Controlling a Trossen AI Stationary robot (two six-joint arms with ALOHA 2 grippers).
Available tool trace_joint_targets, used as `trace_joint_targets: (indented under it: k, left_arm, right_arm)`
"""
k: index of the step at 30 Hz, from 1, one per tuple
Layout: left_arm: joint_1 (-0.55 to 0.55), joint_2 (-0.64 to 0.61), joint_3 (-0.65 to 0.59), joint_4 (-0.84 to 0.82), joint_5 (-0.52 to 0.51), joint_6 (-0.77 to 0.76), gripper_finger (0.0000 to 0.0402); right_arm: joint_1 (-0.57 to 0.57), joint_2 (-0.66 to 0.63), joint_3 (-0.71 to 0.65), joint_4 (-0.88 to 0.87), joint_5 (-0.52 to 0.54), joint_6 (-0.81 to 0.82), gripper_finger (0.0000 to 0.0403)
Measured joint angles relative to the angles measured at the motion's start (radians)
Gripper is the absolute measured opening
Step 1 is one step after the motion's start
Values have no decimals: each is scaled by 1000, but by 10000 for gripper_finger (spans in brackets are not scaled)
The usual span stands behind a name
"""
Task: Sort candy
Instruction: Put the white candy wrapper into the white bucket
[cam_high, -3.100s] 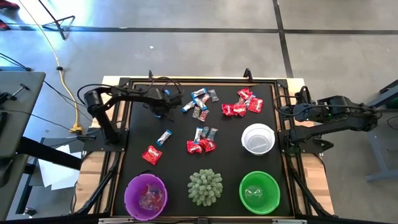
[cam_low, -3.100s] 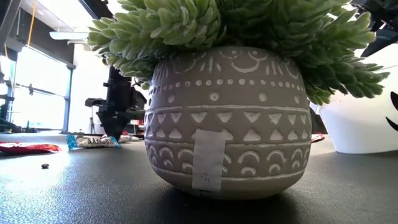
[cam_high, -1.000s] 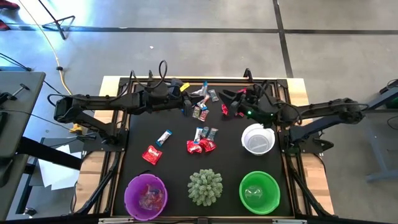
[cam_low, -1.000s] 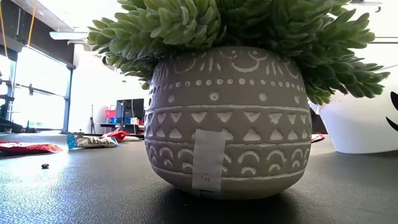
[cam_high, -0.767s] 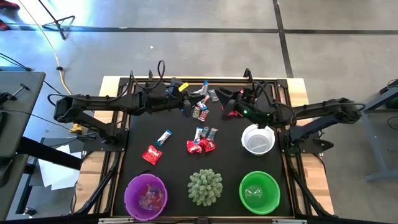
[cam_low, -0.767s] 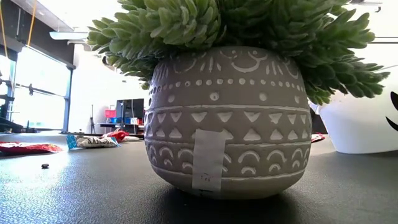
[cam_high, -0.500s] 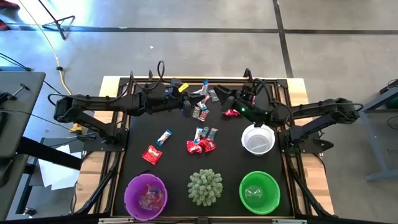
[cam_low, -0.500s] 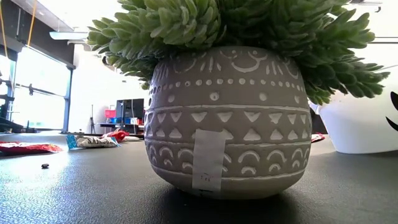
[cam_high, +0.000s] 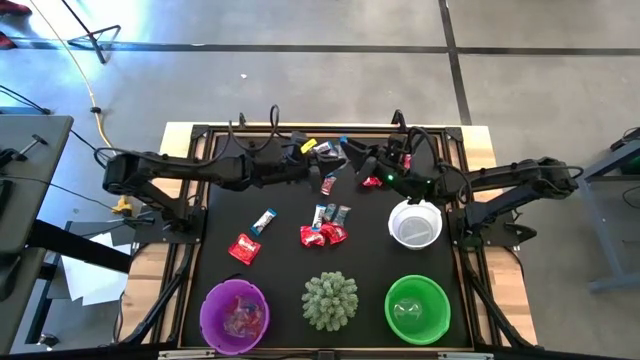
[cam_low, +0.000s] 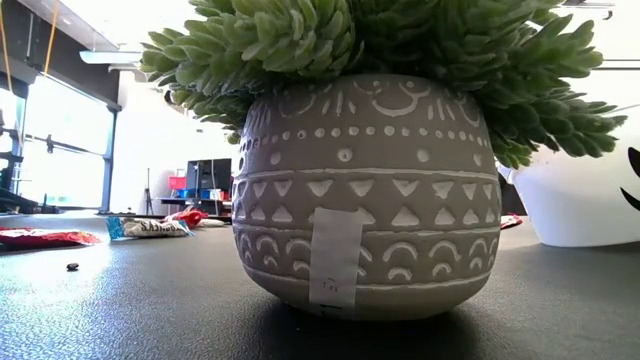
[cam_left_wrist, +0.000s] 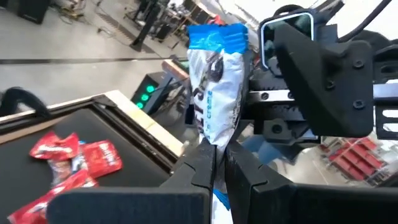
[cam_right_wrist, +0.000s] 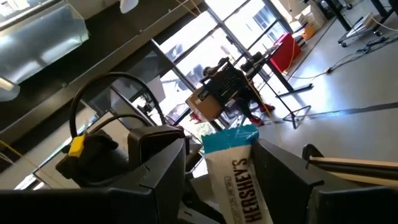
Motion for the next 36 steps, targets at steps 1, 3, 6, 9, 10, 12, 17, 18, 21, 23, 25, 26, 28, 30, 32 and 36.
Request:
trace_joint_targets:
  k: [1,3,6,9,10,12,17,18,21,23,25,26,28,30,32,36]
  left_arm:
    - [0,5,0,5,5,0,8]
    - [0,10,5,6,9,1,7]
    - [0,10,21,4,12,18,8]
    - [0,10,43,-5,13,37,8]
    - [0,10,53,-6,13,46,8]
    - [0,10,72,-14,19,61,8]
    - [-3,8,89,-62,24,80,8]
    - [-3,8,89,-74,24,80,8]
    - [-4,8,90,-124,23,73,8]
    - [-4,9,90,-142,17,73,8]
    - [-4,9,90,-137,6,73,8]
    - [-4,9,90,-134,2,72,8]
    - [-4,9,90,-134,0,73,8]
    - [-4,9,90,-133,-1,72,8]
    - [-4,9,90,-132,-2,73,8]
    - [-4,9,90,-128,-2,72,8]
  right_arm:
    - [0,0,0,-3,-2,0,183]
    - [0,0,0,-6,-10,0,183]
    - [0,0,0,-6,-12,0,183]
    - [0,0,0,-7,-12,-3,183]
    - [0,0,0,-8,-13,-4,183]
    - [0,0,0,-15,-18,-4,183]
    - [0,0,0,-17,-20,-4,183]
    - [0,0,0,-17,-20,-5,183]
    - [0,0,0,-17,-20,-6,183]
    - [0,0,0,-17,-20,-7,183]
    - [0,0,0,-17,-28,-7,183]
    - [0,0,0,-17,-30,-7,183]
    - [0,0,0,-17,-35,-5,178]
    - [0,0,0,-17,-36,-5,161]
    - [0,0,0,-17,-36,-7,135]
    - [0,0,0,-18,-35,-16,66]
